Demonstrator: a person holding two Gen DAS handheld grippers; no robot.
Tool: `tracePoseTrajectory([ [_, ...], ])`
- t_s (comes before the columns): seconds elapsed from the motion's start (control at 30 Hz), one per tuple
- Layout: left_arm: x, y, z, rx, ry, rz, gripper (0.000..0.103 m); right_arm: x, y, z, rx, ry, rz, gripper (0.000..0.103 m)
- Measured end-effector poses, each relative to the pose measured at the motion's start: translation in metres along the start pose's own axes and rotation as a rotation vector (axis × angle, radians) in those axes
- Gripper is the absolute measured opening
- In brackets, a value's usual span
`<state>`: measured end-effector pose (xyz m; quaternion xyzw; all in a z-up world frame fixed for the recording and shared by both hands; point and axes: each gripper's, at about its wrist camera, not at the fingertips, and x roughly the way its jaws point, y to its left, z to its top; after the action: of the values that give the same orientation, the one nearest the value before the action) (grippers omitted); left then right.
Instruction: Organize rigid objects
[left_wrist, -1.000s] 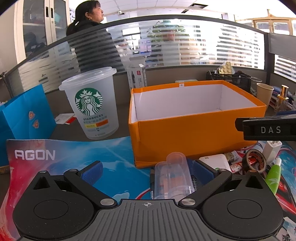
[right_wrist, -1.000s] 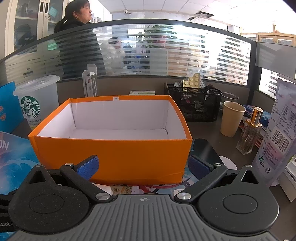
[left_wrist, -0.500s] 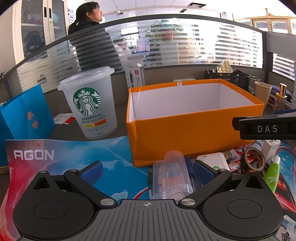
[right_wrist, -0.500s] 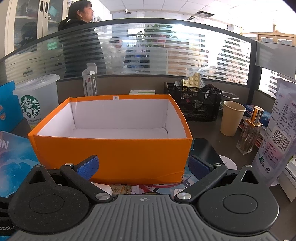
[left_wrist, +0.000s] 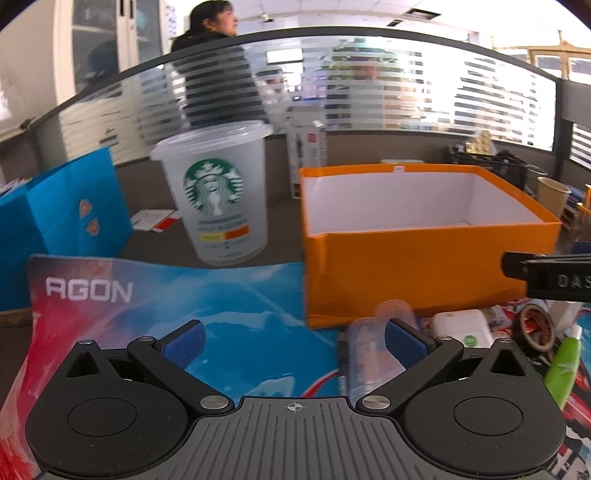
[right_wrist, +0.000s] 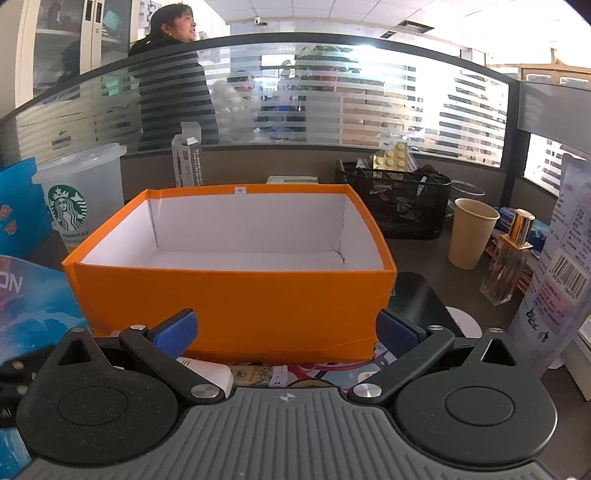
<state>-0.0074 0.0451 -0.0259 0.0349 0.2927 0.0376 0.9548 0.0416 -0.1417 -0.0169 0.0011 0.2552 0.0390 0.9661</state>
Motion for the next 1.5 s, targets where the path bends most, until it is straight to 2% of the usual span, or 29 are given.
tracePoseTrajectory([
  [0.23, 0.006, 0.015, -0.007, -0.022, 0.018, 0.002, 0.103, -0.005, 0.011, -0.006, -0.026, -0.027, 0.048, 0.103],
  [0.43, 0.013, 0.022, -0.016, -0.006, 0.041, 0.017, 0.103, -0.006, 0.018, -0.028, -0.003, 0.072, 0.154, 0.103],
  [0.5, 0.018, 0.027, -0.017, -0.016, 0.055, 0.014, 0.103, -0.006, 0.024, -0.035, -0.021, 0.103, 0.16, 0.103],
  [0.57, 0.02, 0.031, -0.017, -0.025, 0.056, 0.009, 0.103, -0.01, 0.026, -0.043, -0.032, 0.088, 0.152, 0.103],
  [0.63, 0.02, 0.035, -0.017, -0.029, 0.05, -0.007, 0.103, -0.018, 0.026, -0.052, -0.032, 0.023, 0.157, 0.103],
  [0.7, 0.018, 0.035, -0.016, -0.035, 0.04, -0.055, 0.103, -0.02, 0.027, -0.06, -0.039, -0.017, 0.168, 0.103],
  [0.77, 0.018, 0.03, -0.013, -0.032, 0.036, -0.114, 0.103, -0.015, 0.03, -0.064, -0.041, 0.009, 0.164, 0.103],
  [0.87, 0.021, 0.016, -0.011, 0.016, 0.021, -0.126, 0.103, -0.005, 0.032, -0.066, -0.031, 0.061, 0.167, 0.097],
  [0.93, 0.027, 0.008, -0.012, 0.046, 0.03, -0.116, 0.103, 0.001, 0.035, -0.065, -0.051, 0.074, 0.167, 0.083],
  [1.07, 0.032, 0.003, -0.013, 0.045, 0.026, -0.15, 0.103, 0.003, 0.042, -0.065, -0.073, 0.078, 0.208, 0.069],
  [1.13, 0.03, 0.003, -0.012, 0.041, 0.005, -0.181, 0.103, 0.005, 0.044, -0.064, -0.079, 0.086, 0.234, 0.058],
  [1.27, 0.029, -0.002, -0.013, 0.075, -0.009, -0.242, 0.103, 0.006, 0.039, -0.061, -0.09, 0.104, 0.248, 0.056],
  [1.4, 0.037, -0.007, -0.014, 0.094, 0.009, -0.268, 0.103, 0.004, 0.026, -0.058, -0.099, 0.122, 0.247, 0.054],
  [1.5, 0.043, -0.015, -0.013, 0.107, 0.025, -0.295, 0.103, 0.006, 0.032, -0.06, -0.145, 0.126, 0.224, 0.056],
])
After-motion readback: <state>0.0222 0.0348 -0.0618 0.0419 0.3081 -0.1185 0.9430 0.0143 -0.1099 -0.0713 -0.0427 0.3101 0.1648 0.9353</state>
